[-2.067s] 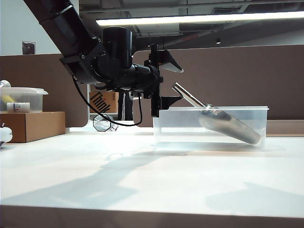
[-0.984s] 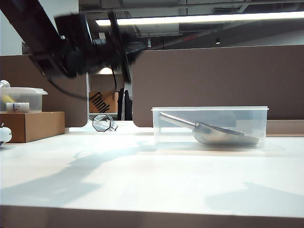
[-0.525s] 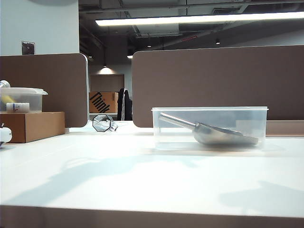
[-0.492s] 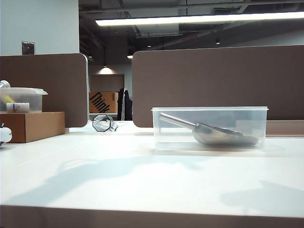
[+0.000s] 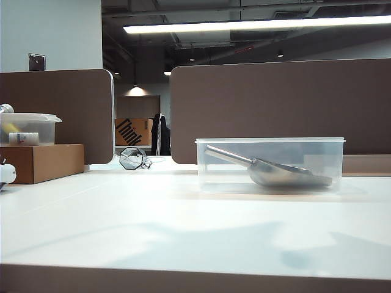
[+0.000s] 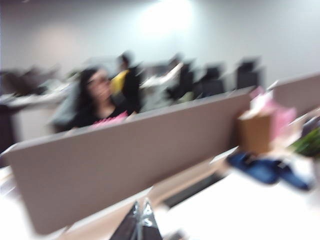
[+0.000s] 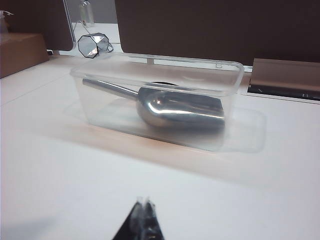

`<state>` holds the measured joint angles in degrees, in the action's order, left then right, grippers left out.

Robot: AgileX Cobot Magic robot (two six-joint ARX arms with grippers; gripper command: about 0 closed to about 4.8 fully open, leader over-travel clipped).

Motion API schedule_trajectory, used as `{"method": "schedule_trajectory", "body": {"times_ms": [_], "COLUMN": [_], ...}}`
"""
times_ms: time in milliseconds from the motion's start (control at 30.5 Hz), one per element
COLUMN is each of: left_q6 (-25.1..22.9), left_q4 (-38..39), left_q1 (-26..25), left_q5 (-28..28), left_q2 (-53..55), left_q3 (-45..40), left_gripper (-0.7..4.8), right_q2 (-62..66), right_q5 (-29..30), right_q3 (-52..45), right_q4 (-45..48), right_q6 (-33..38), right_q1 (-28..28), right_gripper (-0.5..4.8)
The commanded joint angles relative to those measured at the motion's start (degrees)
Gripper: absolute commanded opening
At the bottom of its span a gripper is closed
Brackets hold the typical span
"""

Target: Pick up the metal ice scoop from the table and place it inside the transparent plastic box.

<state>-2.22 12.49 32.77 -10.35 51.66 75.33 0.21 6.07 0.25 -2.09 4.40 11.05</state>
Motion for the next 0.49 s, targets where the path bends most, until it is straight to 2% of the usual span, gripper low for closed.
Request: {"method": "schedule_trajectory", "body": {"times_ms": [33,131,263,361,492], "left_q6": [-5.16,-6.38,-5.07,-2.67,-1.77], "left_q4": [12.17,19.96,23.8,24.74,24.68], "left_q1": [6.69,14.93,24.59,30.27,34.36], "left_q5": [13.4,24.46,34.62,37.92,41.24], "left_q2": [-4.35,-8.87,-15.89,-21.35,-28.46], "left_q3": [-0.13,-1.81,-8.52,-14.21,-21.03], "left_gripper": [-0.05,-0.05,-0.05,-0.05,-0.05], "right_q2": [0.0,0.0,0.0,0.0,-0.02], "right_q5": [0.09,0.07,0.07,0.09,0.07], "right_q3": [0.04,0.04,0.07,0.07,0.07], "right_q4": [0.74,0.74,0.74,0.74,0.74], "right_q6": [-0.11,-0.11,-0.11,-0.09,-0.11], "right_q1": [0.07,0.07,0.04,0.04,-0.02], "right_gripper": [-0.01,-0.01,-0.01,-0.01,-0.01]}}
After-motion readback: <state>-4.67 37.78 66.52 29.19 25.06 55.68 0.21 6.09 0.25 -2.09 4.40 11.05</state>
